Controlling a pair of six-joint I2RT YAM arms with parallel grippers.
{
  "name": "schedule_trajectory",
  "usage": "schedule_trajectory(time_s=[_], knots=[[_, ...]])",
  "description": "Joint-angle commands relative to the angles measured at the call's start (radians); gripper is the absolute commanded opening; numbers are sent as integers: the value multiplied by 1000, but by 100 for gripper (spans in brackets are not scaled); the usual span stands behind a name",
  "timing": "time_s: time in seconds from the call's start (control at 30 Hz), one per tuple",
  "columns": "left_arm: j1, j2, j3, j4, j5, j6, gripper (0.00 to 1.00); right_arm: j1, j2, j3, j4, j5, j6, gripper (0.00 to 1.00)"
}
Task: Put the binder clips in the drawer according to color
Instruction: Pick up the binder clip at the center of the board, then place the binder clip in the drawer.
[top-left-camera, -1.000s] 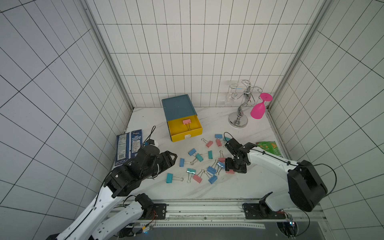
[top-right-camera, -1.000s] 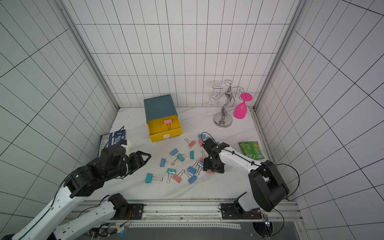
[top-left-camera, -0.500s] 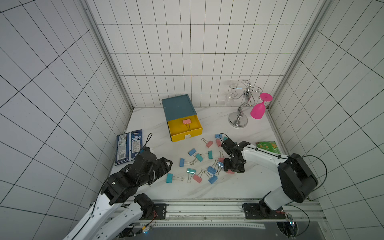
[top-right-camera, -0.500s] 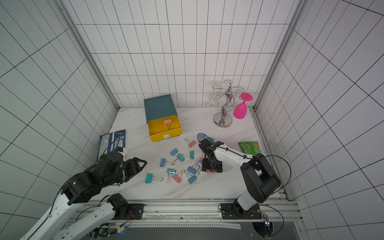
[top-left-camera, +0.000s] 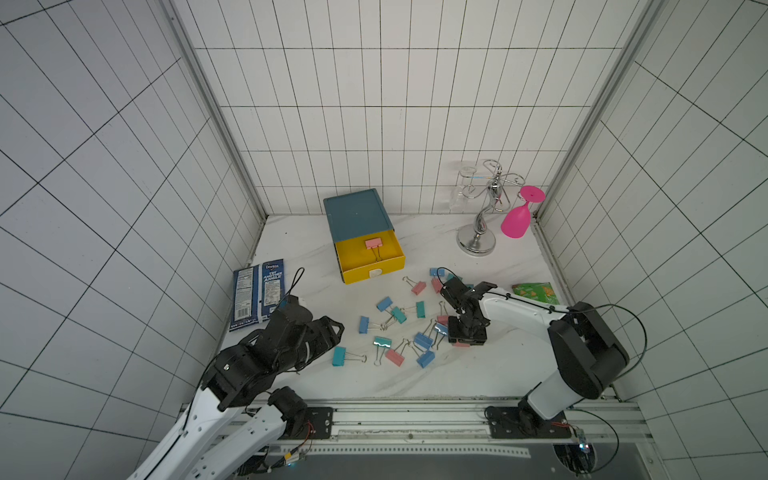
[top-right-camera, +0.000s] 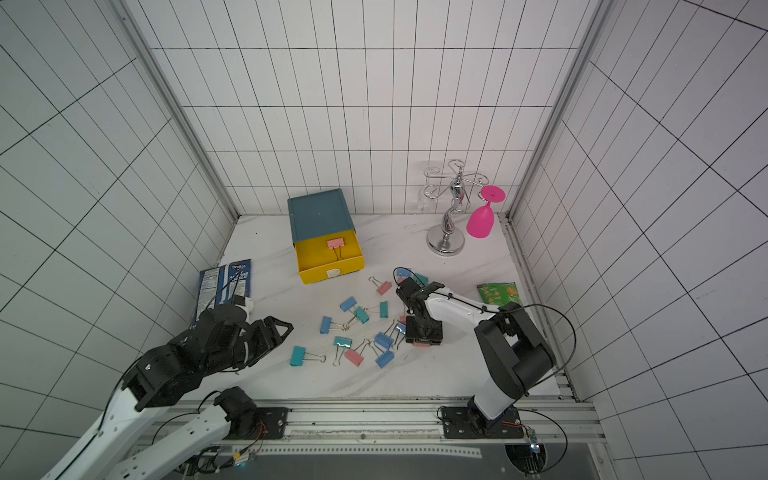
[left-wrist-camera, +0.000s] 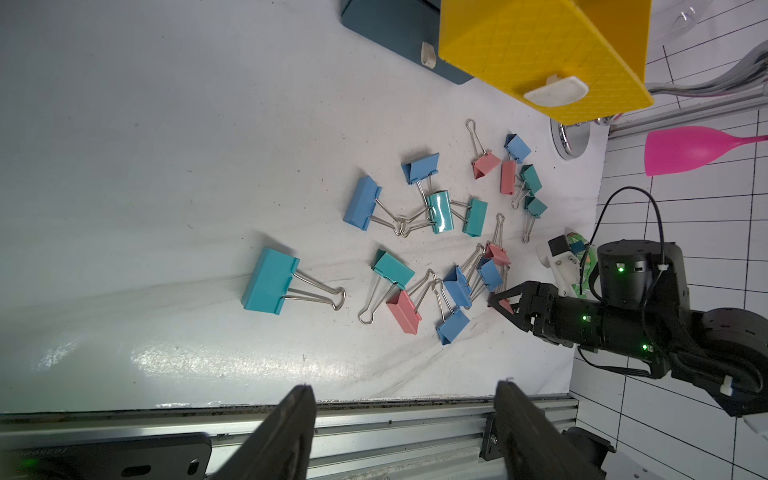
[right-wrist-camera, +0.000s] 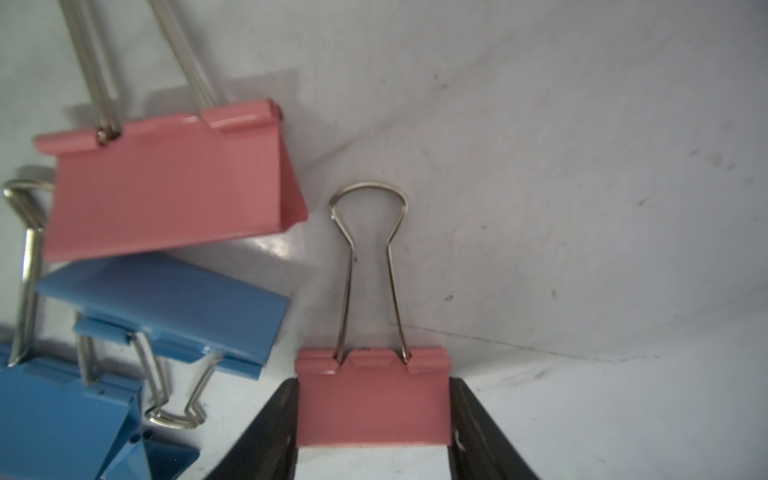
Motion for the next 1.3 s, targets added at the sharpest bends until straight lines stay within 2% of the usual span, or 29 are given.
schedule_trajectory(time_s=[0.0,0.17,0.3,0.53,0.67,0.77,1.1,1.27], knots=[[9,9,-3,11,10,21,73,11,-51,8,-40,13,17,50],[33,45,17,35,22,43,73,10,-122,73,-130,49,0,47],[96,87,35,81,90,83,74,2,-164,178,-204,76,-27,47],[329,171,69,166,319,161,74,-1,-129,459,-295,51,-93,46],[467,247,93,232,475,177,74,1,-61,649,-320,-8,-126,45],[534,296,120,284,555,165,73,7,2,780,-324,-72,-148,45],[556,337,108,488,614,12,73,54,265,1207,-363,-184,-199,45],[557,337,106,468,607,24,73,81,416,1421,-370,-231,-206,45]])
